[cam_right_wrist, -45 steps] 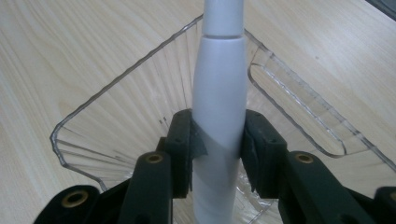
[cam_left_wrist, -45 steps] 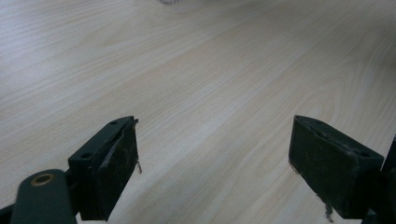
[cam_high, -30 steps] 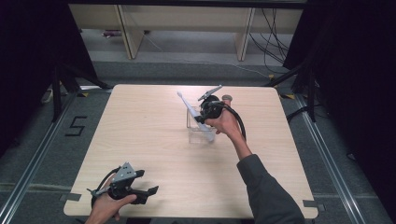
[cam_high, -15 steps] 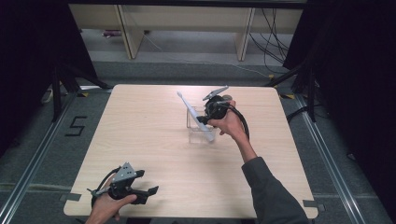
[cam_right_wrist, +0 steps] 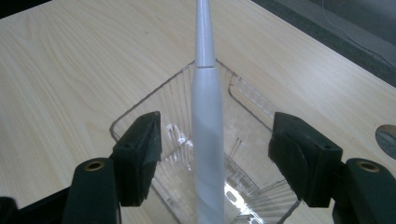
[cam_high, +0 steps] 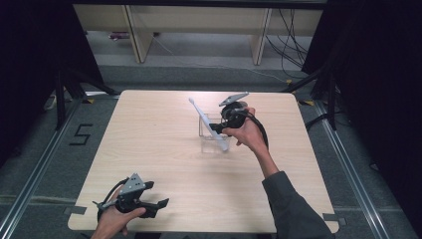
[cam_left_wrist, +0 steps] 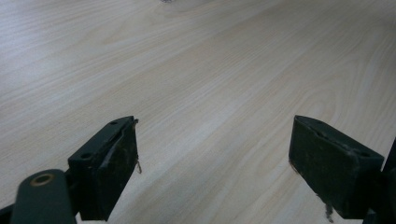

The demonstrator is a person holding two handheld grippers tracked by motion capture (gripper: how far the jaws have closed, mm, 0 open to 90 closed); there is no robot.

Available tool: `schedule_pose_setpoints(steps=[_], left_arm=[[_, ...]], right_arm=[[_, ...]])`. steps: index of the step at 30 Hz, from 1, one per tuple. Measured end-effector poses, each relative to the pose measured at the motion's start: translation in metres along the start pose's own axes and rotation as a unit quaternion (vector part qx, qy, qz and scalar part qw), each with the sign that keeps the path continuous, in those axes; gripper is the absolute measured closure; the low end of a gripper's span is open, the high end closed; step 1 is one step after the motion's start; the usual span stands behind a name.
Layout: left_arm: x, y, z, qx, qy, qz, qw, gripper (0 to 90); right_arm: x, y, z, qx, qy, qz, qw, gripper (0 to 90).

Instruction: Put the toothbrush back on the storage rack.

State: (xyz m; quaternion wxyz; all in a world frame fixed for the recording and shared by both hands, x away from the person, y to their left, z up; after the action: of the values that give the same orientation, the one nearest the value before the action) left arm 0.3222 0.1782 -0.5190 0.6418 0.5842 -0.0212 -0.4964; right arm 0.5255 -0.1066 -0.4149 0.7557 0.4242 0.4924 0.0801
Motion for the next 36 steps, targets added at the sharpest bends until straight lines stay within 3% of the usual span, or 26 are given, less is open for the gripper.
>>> schedule_pose_setpoints(steps=[1,6,8,10,13,16,17,20,21,23,30,31,36], left_arm=[[0.0,0.0,0.0,-0.002,0.003,-0.001,1.0,15.0],[0.001,-0.001,0.0,-0.005,0.003,0.001,1.0,15.0],[0.001,-0.001,0.001,-0.006,0.002,0.001,1.0,15.1],[0.001,-0.001,0.001,-0.005,0.003,0.001,1.0,15.0],[-0.001,0.0,-0.001,-0.002,0.006,-0.012,0.9999,15.0],[-0.001,0.0,-0.001,-0.005,0.007,-0.008,0.9999,15.0],[-0.001,-0.001,-0.001,-0.005,0.008,-0.006,0.9999,15.0],[-0.001,0.0,-0.001,-0.003,0.006,-0.012,0.9999,15.0],[-0.001,-0.001,-0.001,-0.003,0.005,-0.009,0.9999,15.0],[-0.001,-0.001,-0.001,-0.003,0.005,-0.009,0.9999,15.0],[0.0,-0.001,-0.001,-0.003,0.008,-0.005,0.9999,15.0],[0.0,-0.001,-0.001,-0.003,0.008,-0.005,0.9999,15.0],[0.0,-0.001,-0.001,-0.003,0.008,-0.005,0.9999,15.0]], right_arm=[[-0.002,-0.001,0.001,-0.009,-0.001,-0.002,1.0,34.1],[-0.015,-0.003,-0.004,0.01,-0.003,0.002,0.9999,32.7],[-0.019,-0.003,-0.003,-0.003,-0.007,0.014,0.9999,32.1],[-0.024,-0.004,-0.006,0.013,-0.008,0.012,0.9998,32.1],[-0.03,-0.006,-0.007,0.011,-0.01,0.02,0.9997,32.0],[-0.035,-0.009,-0.005,0.001,-0.011,0.027,0.9996,32.0],[-0.037,-0.01,-0.006,0.015,-0.009,0.022,0.9996,31.9],[-0.041,-0.013,-0.005,-0.002,-0.012,0.034,0.9994,31.8],[-0.043,-0.014,-0.007,0.012,-0.012,0.03,0.9994,31.7],[-0.046,-0.016,-0.007,0.003,-0.012,0.036,0.9993,31.5],[-0.056,-0.024,-0.01,0.008,-0.013,0.051,0.9986,31.4],[-0.058,-0.026,-0.011,0.017,-0.013,0.05,0.9985,31.4],[-0.063,-0.033,-0.012,0.011,-0.015,0.052,0.9985,31.1]])
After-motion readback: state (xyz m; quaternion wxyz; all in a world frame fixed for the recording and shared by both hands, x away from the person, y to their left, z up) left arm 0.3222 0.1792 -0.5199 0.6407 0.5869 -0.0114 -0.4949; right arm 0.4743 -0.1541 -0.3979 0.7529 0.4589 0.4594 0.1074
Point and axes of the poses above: each handheld gripper's, and its own axes: x roughly forward along the jaws, y roughly out of its top, z roughly to its right, the point moved 3 cm from there along x, roughly forward along the jaws, and after that the axes turned 11 degrees about -x, right-handed, at the moved point
